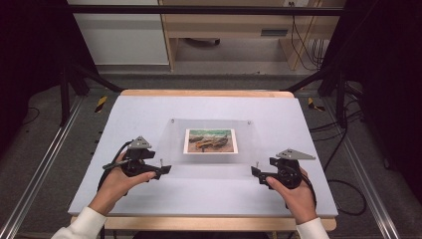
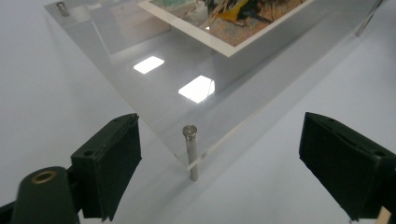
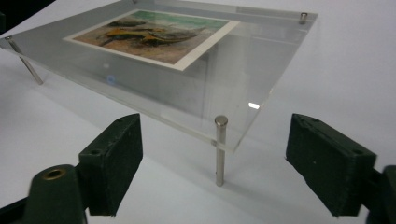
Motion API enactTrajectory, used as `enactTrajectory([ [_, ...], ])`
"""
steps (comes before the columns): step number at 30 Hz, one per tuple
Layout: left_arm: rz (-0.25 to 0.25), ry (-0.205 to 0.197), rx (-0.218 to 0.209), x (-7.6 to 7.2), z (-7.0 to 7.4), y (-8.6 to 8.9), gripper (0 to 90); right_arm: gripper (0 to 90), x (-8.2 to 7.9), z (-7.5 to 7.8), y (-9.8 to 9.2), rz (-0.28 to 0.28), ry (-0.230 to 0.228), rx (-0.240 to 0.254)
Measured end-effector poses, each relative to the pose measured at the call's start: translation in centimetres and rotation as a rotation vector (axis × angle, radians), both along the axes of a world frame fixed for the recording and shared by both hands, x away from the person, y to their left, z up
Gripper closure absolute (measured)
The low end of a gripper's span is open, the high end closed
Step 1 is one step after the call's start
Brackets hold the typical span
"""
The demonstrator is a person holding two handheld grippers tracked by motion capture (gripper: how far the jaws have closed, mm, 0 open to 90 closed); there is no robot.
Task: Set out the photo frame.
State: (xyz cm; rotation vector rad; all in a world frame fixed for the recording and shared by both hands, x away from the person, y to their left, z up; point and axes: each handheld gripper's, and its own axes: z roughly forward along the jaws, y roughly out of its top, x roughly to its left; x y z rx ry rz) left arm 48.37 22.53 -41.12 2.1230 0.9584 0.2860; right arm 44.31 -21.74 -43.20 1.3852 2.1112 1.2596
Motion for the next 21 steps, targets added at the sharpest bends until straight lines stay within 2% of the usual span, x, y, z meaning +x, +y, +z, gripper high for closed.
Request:
enactTrajectory([
  [3, 0.001, 0.005, -0.006, 0.4, 0.3, -0.1, 18.1, 25.5, 0.4, 0.5, 0.3, 0.005, 0.005, -0.002],
  [5, 0.004, 0.016, 0.007, 0.9, 0.5, -0.2, 22.3, 27.8, 0.9, 0.9, 0.6, 0.007, 0.013, -0.012],
  [7, 0.013, 0.028, 0.020, 1.3, 0.5, -0.2, 22.9, 30.1, 1.4, 1.2, 1.0, 0.010, 0.016, -0.017],
  [12, 0.033, 0.087, 0.007, 2.4, 0.1, -0.1, 23.4, 31.1, 2.8, 1.5, 1.6, 0.003, 0.048, -0.024],
  [15, 0.051, 0.097, 0.012, 2.8, -0.2, -0.1, 23.6, 31.4, 3.5, 1.4, 1.9, 0.000, 0.068, -0.034],
  [21, 0.052, 0.115, 0.011, 3.2, -0.5, -0.2, 23.7, 31.6, 4.0, 1.2, 2.0, 0.003, 0.081, -0.042],
])
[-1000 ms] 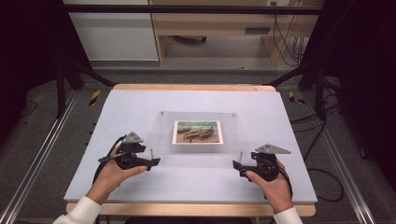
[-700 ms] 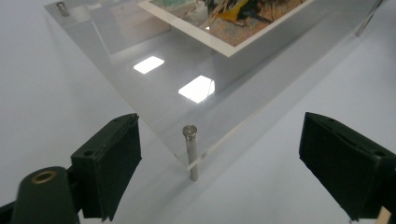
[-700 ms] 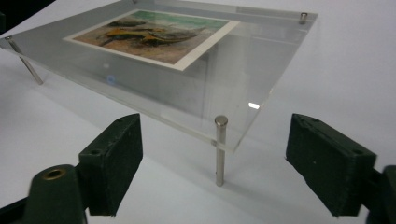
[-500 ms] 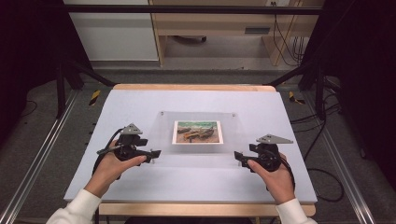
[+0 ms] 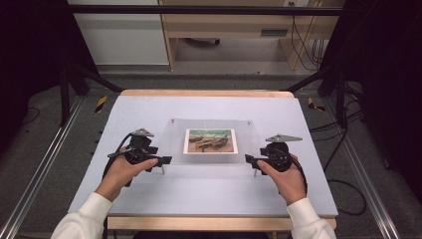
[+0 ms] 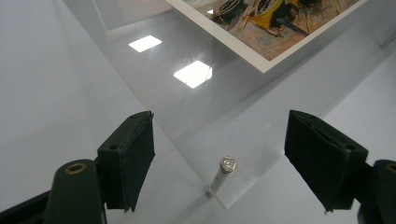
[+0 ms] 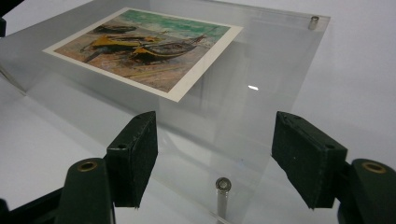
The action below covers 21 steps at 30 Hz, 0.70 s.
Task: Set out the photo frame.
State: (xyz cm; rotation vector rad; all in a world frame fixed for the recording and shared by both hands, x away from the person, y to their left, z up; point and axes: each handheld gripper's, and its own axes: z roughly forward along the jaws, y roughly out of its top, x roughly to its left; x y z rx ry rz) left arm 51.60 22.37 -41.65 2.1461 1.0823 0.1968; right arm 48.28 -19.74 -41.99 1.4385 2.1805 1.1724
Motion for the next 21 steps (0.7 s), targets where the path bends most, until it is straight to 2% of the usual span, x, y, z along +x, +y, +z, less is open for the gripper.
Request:
enactTrajectory([
  [16, 0.020, 0.009, -0.033, 0.24, -0.41, -0.01, 25.7, 32.1, 0.02, -0.56, -0.09, -0.007, 0.011, 0.013],
  [21, 0.038, 0.040, -0.076, 0.29, -0.78, 0.25, 24.8, 31.4, 0.01, -0.72, -0.05, -0.009, 0.009, 0.014],
])
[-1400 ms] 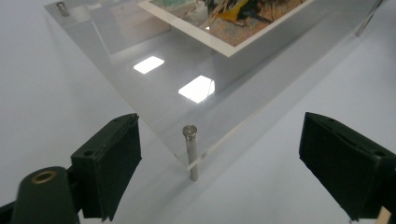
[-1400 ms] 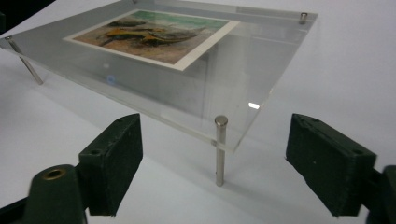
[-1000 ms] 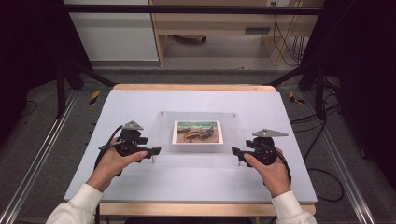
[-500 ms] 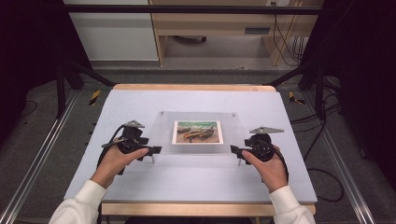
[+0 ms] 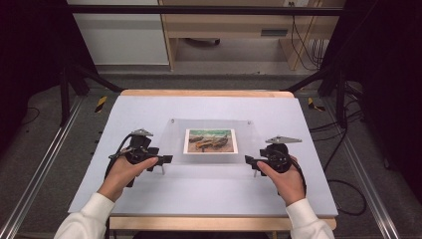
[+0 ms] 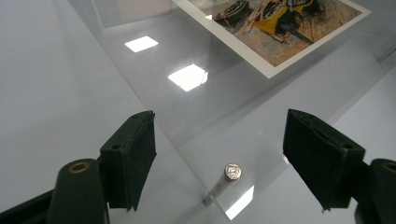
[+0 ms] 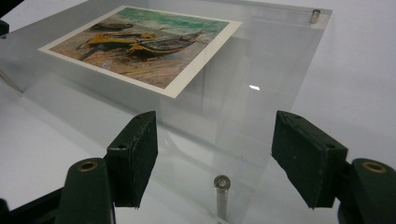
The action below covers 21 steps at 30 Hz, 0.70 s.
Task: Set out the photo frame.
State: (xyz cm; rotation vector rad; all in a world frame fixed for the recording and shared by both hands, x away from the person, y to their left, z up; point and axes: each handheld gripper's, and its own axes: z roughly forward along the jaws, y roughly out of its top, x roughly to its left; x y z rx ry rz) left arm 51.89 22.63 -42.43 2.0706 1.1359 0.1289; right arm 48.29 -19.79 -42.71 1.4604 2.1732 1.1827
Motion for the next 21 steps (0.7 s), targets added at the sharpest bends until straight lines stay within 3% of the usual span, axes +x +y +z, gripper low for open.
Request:
enactTrajectory([
  [6, 0.008, 0.022, -0.031, 0.13, -0.31, 0.18, 23.2, 28.4, 0.20, -0.29, -0.06, -0.005, 0.021, -0.004],
  [21, 0.022, 0.047, -0.067, 0.18, -0.78, 0.16, 19.5, 25.4, 0.43, -0.77, -0.14, -0.023, 0.058, 0.047],
])
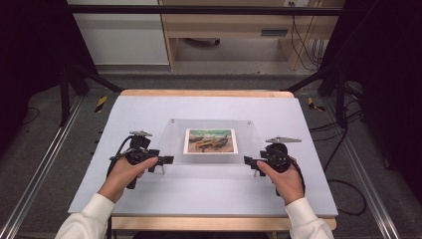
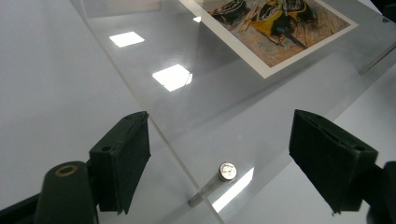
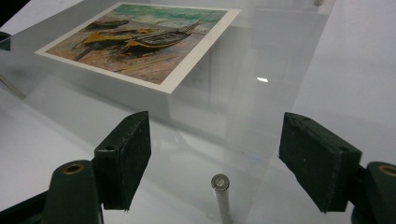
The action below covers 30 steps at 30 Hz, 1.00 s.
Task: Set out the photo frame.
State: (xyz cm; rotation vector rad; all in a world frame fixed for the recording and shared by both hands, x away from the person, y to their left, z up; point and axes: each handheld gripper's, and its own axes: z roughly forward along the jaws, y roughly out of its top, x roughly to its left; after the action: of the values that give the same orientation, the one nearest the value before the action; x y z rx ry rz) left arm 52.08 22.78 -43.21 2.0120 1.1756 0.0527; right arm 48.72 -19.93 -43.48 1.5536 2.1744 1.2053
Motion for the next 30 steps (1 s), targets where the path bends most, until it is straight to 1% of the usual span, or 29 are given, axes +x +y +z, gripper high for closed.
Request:
enactTrajectory([
  [3, 0.001, 0.002, -0.001, 0.07, -0.06, -0.08, 18.6, 24.8, 0.07, -0.05, -0.05, 0.002, 0.002, 0.006],
  [8, 0.004, 0.003, -0.001, 0.15, -0.16, -0.25, 16.2, 22.7, 0.27, -0.17, -0.05, 0.000, 0.018, 0.020],
  [19, 0.000, 0.012, -0.005, 0.36, -0.27, -0.28, 14.5, 21.8, 0.38, -0.21, -0.04, 0.002, 0.021, 0.020],
  [21, 0.006, 0.006, 0.000, 0.43, -0.25, -0.34, 14.6, 21.3, 0.45, -0.25, -0.09, 0.008, 0.019, 0.021],
  [25, 0.008, 0.006, 0.002, 0.58, -0.32, -0.37, 14.4, 20.5, 0.55, -0.44, -0.28, 0.004, 0.034, 0.048],
  [30, 0.007, 0.013, -0.005, 0.64, -0.38, -0.35, 14.1, 18.8, 0.67, -0.50, -0.21, 0.004, 0.041, 0.050],
])
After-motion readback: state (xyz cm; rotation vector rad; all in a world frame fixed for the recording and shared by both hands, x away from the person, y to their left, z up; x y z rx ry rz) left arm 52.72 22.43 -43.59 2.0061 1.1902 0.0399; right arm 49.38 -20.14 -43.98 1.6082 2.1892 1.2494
